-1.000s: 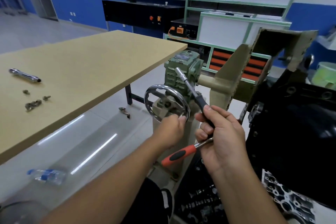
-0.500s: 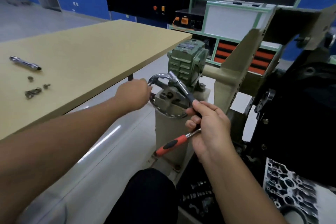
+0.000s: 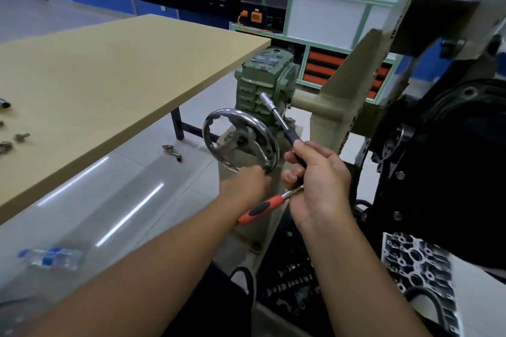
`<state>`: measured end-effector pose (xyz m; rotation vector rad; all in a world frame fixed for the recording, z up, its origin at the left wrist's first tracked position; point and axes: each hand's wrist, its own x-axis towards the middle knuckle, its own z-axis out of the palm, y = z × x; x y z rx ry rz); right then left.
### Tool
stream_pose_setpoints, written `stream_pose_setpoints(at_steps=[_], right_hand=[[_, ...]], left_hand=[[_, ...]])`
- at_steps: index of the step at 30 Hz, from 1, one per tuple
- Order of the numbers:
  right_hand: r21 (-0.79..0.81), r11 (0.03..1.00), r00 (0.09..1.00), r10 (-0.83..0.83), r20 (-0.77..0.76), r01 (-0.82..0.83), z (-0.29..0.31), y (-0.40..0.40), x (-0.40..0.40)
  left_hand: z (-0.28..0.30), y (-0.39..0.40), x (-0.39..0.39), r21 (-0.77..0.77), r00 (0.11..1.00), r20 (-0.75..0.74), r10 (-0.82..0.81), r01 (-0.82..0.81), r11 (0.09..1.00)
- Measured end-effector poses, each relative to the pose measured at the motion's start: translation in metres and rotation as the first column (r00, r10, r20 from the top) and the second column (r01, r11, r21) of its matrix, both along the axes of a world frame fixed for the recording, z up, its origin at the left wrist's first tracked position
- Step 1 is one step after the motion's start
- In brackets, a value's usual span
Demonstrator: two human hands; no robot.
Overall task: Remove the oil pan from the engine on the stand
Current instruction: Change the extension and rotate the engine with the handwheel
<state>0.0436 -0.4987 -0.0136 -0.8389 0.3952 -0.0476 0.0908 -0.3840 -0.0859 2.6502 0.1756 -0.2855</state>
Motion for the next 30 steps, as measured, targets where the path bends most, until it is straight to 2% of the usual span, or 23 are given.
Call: stream_pose_setpoints(at_steps=[3, 6, 8, 10, 13, 15, 21, 24, 27, 30], right_hand=[[0.014, 1.0, 0.999, 0.025, -0.027, -0.025, -0.006, 0.004, 0.007], [-0.013, 0.999, 0.998, 0.032, -0.051, -0.033, -0.009, 0.007, 0.008], [-0.024, 0.998, 0.997, 0.058, -0.049, -0.059, -0.009, 0.006, 0.004], [-0.018, 0.997, 0.996, 0.075, -0.048, -0.075, -0.007, 0.002, 0.002], [-0.009, 0.997, 0.997, 0.07, -0.035, -0.071, -0.001, -0.009, -0.003], [0.002, 0.997, 0.997, 0.077, -0.023, -0.077, 0.003, -0.018, -0.004], [-0.004, 0.993, 0.993, 0.117, -0.008, -0.117, 0.011, -0.029, -0.014], [0.027, 0.992, 0.992, 0.123, -0.021, -0.123, 0.008, -0.028, -0.019], [0.024, 0.993, 0.993, 0.114, -0.045, -0.113, 0.002, -0.028, -0.02], [0.009, 0.994, 0.993, 0.113, -0.028, -0.113, 0.002, -0.032, -0.02]], left_hand=[[-0.037, 0.035, 0.005, 0.18, 0.999, -0.027, 0.03, -0.025, 0.983], [-0.041, 0.085, 0.012, 0.391, 0.984, 0.153, 0.095, -0.148, 0.908], [-0.032, 0.105, 0.018, 0.449, 0.959, 0.272, 0.085, -0.205, 0.87], [-0.016, 0.109, 0.025, 0.425, 0.956, 0.269, 0.117, -0.227, 0.876], [-0.008, 0.107, 0.025, 0.271, 0.957, 0.206, 0.203, -0.255, 0.928], [-0.009, 0.109, 0.023, 0.216, 0.952, 0.218, 0.212, -0.259, 0.941], [0.025, 0.114, 0.03, 0.33, 0.965, 0.169, 0.199, -0.245, 0.912], [0.029, 0.116, 0.037, 0.059, 0.948, 0.037, 0.317, -0.319, 0.946], [0.03, 0.128, 0.035, -0.289, 0.906, -0.155, 0.393, -0.422, 0.859], [0.027, 0.134, 0.034, -0.385, 0.91, -0.188, 0.37, -0.415, 0.825]])
